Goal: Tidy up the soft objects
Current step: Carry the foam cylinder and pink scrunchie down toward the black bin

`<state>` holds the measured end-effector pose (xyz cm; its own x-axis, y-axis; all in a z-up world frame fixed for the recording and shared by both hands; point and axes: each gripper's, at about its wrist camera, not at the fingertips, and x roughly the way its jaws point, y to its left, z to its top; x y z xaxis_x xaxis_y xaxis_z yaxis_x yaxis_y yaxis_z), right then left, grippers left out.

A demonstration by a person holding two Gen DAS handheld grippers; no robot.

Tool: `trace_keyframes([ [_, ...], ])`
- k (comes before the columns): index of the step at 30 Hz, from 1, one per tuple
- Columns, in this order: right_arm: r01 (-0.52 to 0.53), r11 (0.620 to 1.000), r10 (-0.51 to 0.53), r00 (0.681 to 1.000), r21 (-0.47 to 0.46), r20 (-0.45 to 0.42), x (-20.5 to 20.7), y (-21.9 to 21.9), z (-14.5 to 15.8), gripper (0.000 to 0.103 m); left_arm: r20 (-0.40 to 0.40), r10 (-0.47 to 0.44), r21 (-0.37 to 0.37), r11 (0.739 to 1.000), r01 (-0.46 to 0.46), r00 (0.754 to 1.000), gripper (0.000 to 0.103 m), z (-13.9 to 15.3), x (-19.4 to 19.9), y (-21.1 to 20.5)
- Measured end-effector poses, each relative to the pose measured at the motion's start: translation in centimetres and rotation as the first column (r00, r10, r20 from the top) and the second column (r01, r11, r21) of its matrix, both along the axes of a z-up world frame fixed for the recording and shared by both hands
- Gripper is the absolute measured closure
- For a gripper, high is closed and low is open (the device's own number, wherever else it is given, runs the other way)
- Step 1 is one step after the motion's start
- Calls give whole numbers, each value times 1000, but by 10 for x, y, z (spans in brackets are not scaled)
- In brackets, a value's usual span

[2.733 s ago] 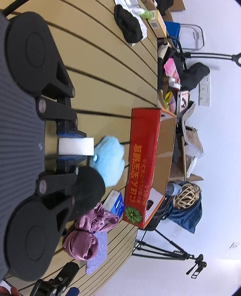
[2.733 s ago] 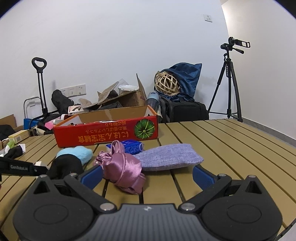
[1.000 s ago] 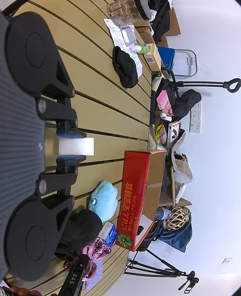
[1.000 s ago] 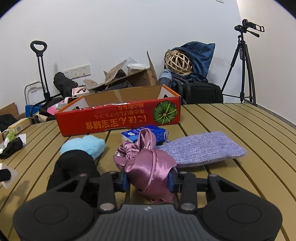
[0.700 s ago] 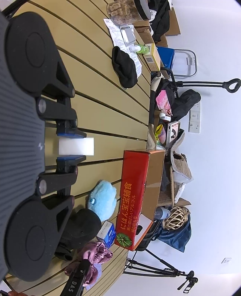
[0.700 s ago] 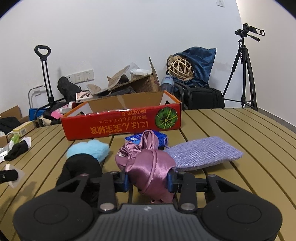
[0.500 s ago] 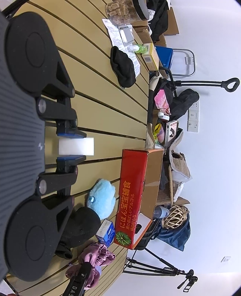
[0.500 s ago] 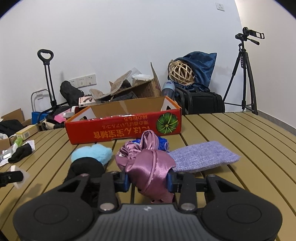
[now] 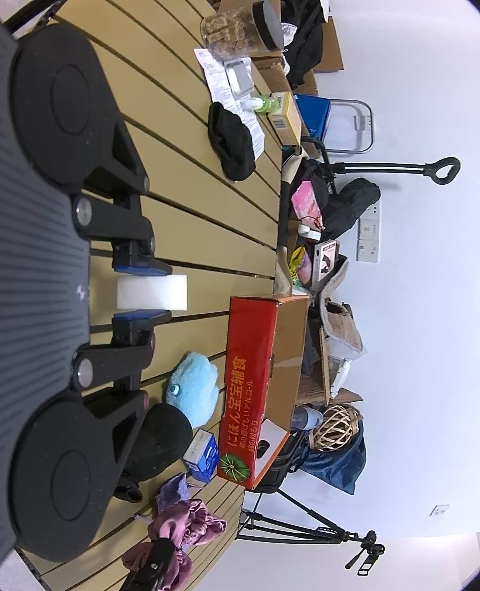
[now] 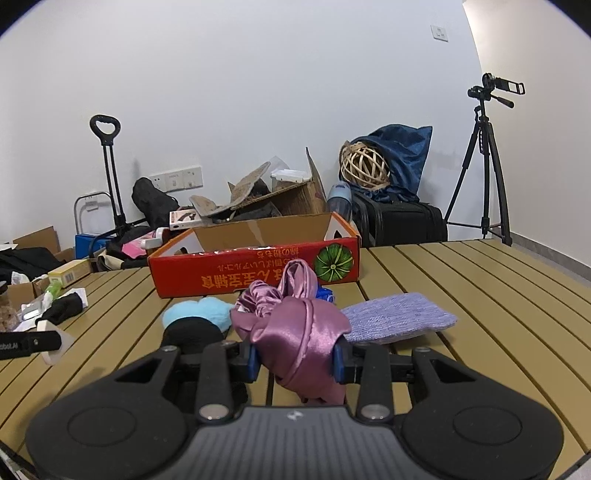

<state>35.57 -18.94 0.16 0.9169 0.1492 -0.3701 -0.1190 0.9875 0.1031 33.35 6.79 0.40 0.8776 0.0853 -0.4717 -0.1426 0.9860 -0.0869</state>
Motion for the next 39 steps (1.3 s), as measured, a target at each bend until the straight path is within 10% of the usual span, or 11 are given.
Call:
trace_keyframes([
  [39,-68,994,71,997,-91,27,-165,5,-12,69,31,-92,-25,995,93,995,85,-9,-102,-18],
])
